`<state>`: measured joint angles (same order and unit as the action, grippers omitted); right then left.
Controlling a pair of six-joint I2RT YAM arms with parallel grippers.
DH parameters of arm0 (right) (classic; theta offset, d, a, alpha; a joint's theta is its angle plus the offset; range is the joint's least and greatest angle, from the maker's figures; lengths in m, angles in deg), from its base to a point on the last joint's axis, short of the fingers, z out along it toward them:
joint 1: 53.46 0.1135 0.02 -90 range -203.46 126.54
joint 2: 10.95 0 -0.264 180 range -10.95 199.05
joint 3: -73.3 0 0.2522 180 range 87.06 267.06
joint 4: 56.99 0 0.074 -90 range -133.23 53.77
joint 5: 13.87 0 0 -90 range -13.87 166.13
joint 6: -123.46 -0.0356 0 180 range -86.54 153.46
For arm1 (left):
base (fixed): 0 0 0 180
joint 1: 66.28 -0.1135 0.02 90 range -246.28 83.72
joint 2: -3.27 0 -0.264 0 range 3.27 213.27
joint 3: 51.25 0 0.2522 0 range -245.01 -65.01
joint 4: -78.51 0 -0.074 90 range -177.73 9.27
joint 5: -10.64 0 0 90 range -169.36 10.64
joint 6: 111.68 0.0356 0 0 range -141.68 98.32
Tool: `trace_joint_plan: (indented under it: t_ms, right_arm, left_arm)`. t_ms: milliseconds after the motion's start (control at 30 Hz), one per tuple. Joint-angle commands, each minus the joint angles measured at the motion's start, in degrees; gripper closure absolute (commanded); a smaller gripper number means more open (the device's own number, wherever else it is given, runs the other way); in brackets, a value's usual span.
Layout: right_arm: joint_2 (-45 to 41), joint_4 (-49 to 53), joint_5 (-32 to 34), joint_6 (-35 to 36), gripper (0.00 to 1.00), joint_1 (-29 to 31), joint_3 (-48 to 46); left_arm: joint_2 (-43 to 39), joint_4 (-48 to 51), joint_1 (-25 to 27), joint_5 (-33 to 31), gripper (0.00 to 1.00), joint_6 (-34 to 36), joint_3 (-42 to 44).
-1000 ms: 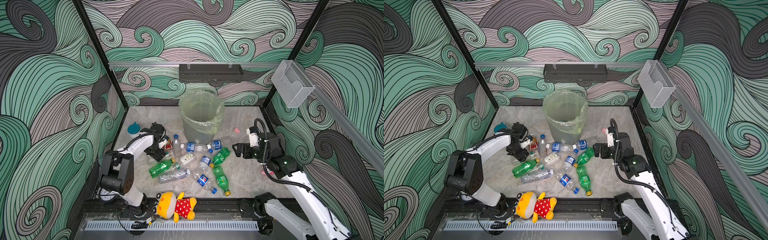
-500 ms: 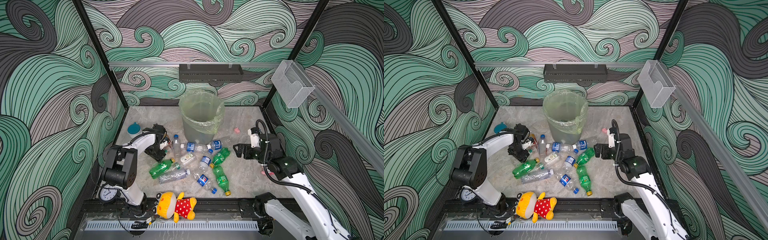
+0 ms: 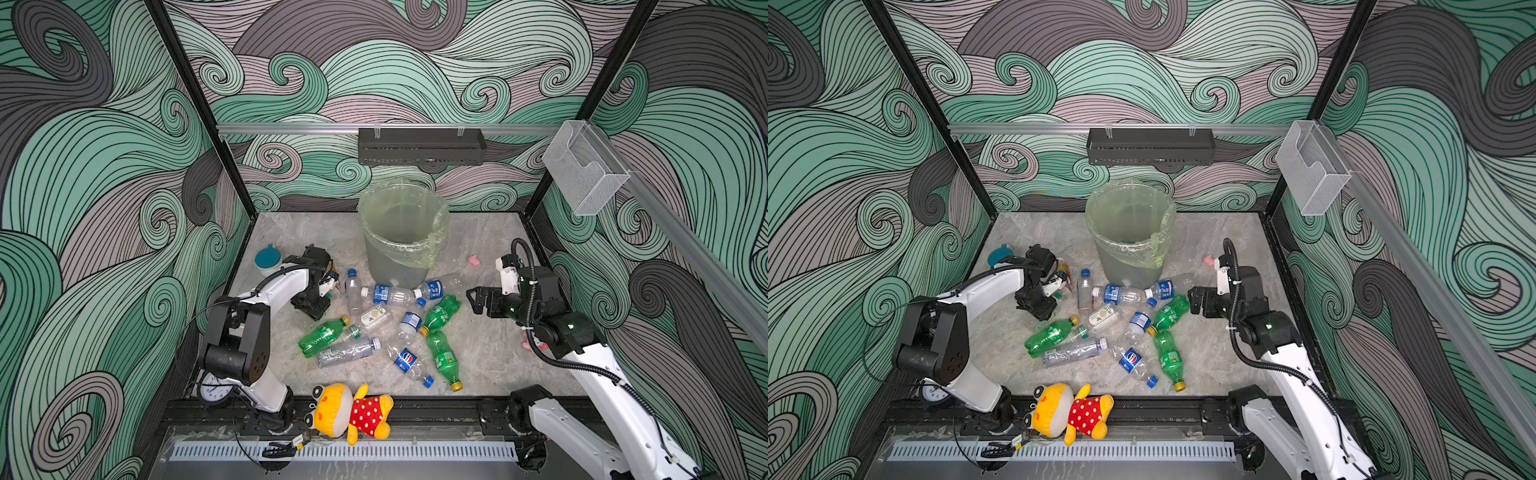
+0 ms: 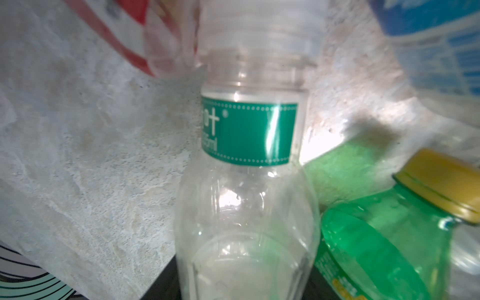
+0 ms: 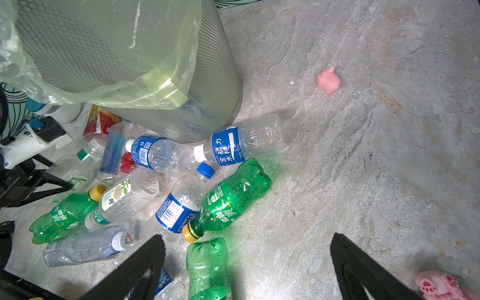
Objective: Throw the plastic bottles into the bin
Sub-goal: 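Close the left gripper on the clear green-label bottle, then lift the clear green-label bottle with the left gripper toward the bin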
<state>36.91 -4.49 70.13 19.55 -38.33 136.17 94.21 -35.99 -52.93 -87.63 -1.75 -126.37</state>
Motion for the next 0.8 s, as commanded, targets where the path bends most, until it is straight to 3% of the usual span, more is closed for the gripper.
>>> trace_joint_plan:
  t_ms: [0,467,600,767]
  right_arm:
    - [0.13,-0.35,0.55,0.03,0.00,-0.32,-0.15]
    - [0.93,-1.02,0.73,0.17,0.00,-0.46,0.20]
    - [0.94,-0.99,1.28,0.73,0.00,-0.46,0.29]
    - [1.34,-0.91,1.22,0.82,0.00,-0.45,0.71]
  left_arm:
    - [-4.39,0.46,0.54,1.39,0.47,-0.98,-0.18]
    - [-21.78,1.97,0.38,4.29,0.49,-5.21,-0.29]
    - [-30.04,-1.11,-0.04,4.08,0.49,-8.21,1.25]
    - [-39.70,-7.50,-0.58,8.65,0.49,-13.26,3.87]
